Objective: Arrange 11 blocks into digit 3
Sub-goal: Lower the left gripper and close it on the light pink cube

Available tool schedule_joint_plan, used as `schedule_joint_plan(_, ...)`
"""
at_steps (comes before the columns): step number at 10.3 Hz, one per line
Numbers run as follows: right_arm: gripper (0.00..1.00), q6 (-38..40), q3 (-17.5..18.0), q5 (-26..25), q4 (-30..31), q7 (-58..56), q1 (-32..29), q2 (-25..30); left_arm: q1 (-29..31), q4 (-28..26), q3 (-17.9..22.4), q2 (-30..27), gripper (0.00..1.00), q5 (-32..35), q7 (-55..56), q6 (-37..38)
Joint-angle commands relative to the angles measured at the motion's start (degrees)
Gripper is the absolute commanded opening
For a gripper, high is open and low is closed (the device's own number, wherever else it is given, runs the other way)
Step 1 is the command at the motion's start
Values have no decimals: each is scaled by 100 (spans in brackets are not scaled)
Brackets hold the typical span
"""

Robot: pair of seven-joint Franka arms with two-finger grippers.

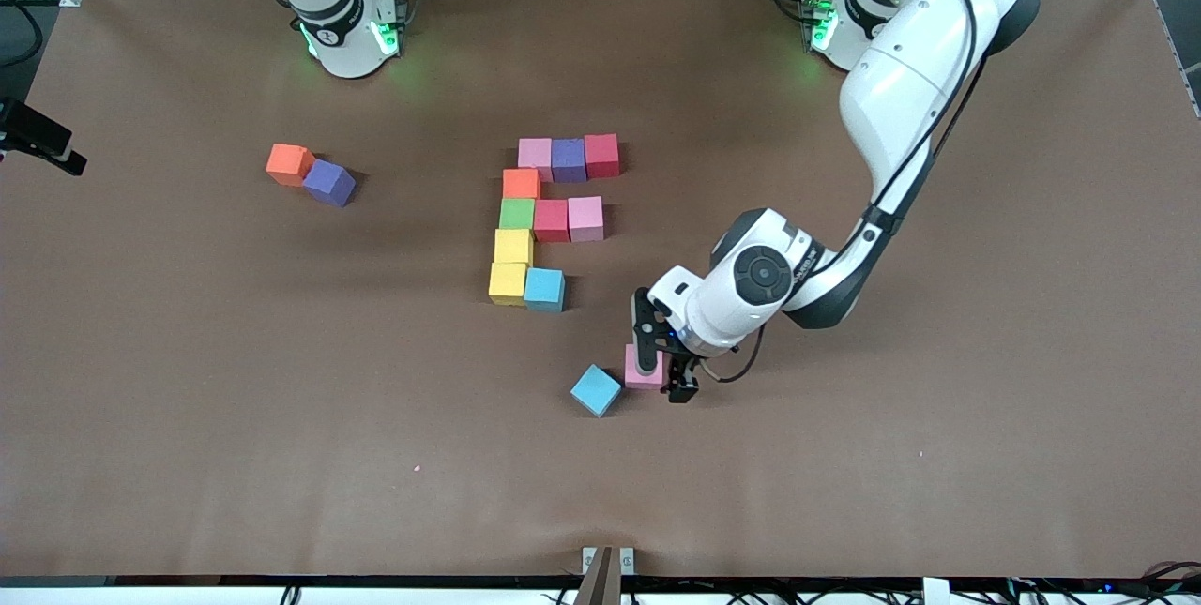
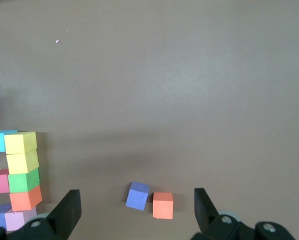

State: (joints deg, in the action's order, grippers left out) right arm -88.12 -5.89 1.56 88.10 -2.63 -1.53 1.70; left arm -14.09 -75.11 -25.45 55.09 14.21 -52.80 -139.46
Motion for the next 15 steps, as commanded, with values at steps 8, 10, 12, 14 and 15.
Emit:
schedule_joint_plan(8,100,-12,79,2,-20,-44,-93,-3,-112,84,5,107,31,-147,-134,-230)
schedule_joint_plan(10,100,-12,79,2,-20,-44,-93,-3,-146,75,5,89,21,-147,-99,-222)
schedule_joint_plan(12,100,-21,79,2,-20,-44,-93,-3,-208,84,-47,37,20,-190,-73,-222)
schedule_joint_plan(14,100,-21,79,2,-20,-44,-93,-3,-322,66,-249,28,20,-323,-64,-222)
schedule_joint_plan(15,100,-21,79,2,-20,-44,-93,-3,-462,75,-285,28,20,-323,-46,-222)
